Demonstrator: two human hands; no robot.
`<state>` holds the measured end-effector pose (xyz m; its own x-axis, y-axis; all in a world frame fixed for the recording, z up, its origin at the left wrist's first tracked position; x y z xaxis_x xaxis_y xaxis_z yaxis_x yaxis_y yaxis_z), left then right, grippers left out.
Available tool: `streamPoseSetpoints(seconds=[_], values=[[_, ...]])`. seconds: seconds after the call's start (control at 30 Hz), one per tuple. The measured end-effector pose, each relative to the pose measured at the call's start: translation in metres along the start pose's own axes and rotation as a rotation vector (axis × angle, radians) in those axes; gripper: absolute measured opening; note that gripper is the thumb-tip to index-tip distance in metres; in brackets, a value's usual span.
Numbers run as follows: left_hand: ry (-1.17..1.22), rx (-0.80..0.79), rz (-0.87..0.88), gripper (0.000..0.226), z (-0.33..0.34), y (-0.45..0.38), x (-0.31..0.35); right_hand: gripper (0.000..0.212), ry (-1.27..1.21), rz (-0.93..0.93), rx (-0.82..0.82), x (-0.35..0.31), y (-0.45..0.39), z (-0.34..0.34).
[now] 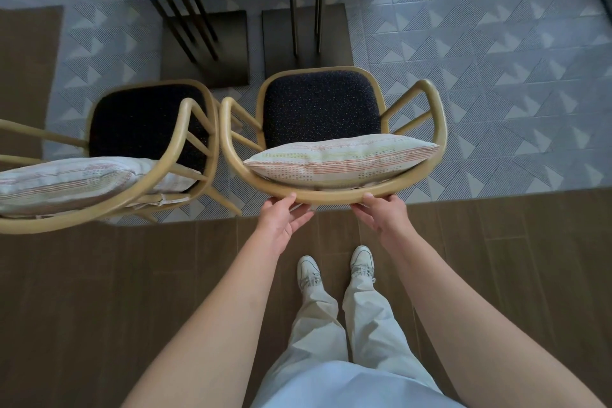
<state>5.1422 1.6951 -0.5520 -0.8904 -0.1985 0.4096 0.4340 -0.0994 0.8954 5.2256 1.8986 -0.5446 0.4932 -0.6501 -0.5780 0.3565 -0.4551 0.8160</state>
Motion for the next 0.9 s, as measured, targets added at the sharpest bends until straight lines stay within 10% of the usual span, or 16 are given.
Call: streamPoseSetpoints(seconds=[0.5, 0.67, 0.9], values=[[-0.327, 0.129, 0.337, 0.035, -0.002, 0.062, 0.049, 0.045, 0.327, -0.119, -0.126, -0.026, 0.069, 0.027], [-0.267, 0.002, 0.428, 0.042, 0.030, 0.112, 0.077, 0.026, 0.317, -0.318, -0.198, -0.076, 0.109, 0.045], [-0.221, -0.169, 0.638, 0.058, 0.068, 0.191, 0.132, 0.057, 0.181, -0.501, -0.345, -0.155, 0.178, 0.063]])
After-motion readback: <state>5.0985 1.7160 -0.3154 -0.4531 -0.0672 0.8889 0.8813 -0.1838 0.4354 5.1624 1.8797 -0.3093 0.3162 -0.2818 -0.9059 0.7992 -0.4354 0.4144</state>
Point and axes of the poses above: each hand's wrist, its own y-axis away from the middle knuckle, its own z-axis out of the palm, x = y × z, the point moved 8 cm from there along -y, towards the middle knuckle, and after that the axes turned 3 degrees about -z, right-handed, at the moved point
